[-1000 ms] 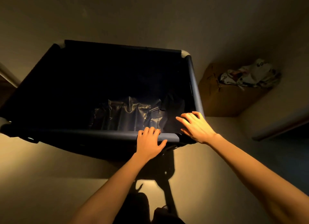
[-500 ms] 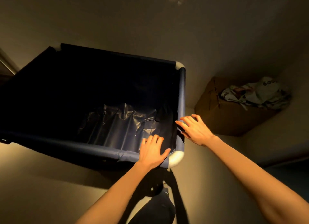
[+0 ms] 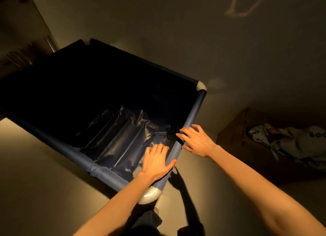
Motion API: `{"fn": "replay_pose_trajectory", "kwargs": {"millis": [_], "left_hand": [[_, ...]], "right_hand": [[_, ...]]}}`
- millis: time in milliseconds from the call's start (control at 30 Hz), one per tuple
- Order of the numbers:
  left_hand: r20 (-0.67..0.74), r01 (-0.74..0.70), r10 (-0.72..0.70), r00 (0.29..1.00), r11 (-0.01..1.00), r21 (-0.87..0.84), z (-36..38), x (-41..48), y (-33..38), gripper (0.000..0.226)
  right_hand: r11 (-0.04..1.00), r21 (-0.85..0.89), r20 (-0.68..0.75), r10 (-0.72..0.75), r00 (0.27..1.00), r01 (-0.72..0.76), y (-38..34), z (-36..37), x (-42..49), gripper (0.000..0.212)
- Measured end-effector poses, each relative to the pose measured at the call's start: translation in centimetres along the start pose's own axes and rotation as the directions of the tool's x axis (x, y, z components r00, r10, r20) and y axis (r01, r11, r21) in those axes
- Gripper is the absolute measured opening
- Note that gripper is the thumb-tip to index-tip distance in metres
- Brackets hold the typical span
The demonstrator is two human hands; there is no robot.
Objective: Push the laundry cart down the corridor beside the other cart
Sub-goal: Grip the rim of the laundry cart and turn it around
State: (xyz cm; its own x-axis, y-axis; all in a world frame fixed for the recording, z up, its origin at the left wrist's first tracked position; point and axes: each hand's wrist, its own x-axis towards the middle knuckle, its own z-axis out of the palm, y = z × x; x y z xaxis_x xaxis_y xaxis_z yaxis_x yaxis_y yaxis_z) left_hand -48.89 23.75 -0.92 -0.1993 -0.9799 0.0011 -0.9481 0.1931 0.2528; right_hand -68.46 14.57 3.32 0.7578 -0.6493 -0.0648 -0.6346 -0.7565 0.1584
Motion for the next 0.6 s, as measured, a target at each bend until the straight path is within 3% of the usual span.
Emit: {"fn": "replay_pose_trajectory", "kwargs": {"millis": [200,400,600], "left_hand": [[-0.059,0.242,-0.241,0.969,0.970,0.006,1.7,2.5,4.7,0.060],[-0.074,0.533,-0.538,0.840,0.843,-0.078,3.4,4.3,10.3,0.069],[-0.110,0.644,-0.648,0.754,0.762,-0.073,4.0,4.4,10.8,0.063]], "right_hand": [[0.984,-0.002,-0.081,-0.177,0.981,0.177,6.1,0.8,0.1,0.056],[0.965,-0.037,-0.092,-0.262,0.961,0.260,12.5,1.8,-1.5,0.058],[0.911,0.014,-0.024,-0.412,0.911,0.412,12.2,2.8,1.3,0.057]]}}
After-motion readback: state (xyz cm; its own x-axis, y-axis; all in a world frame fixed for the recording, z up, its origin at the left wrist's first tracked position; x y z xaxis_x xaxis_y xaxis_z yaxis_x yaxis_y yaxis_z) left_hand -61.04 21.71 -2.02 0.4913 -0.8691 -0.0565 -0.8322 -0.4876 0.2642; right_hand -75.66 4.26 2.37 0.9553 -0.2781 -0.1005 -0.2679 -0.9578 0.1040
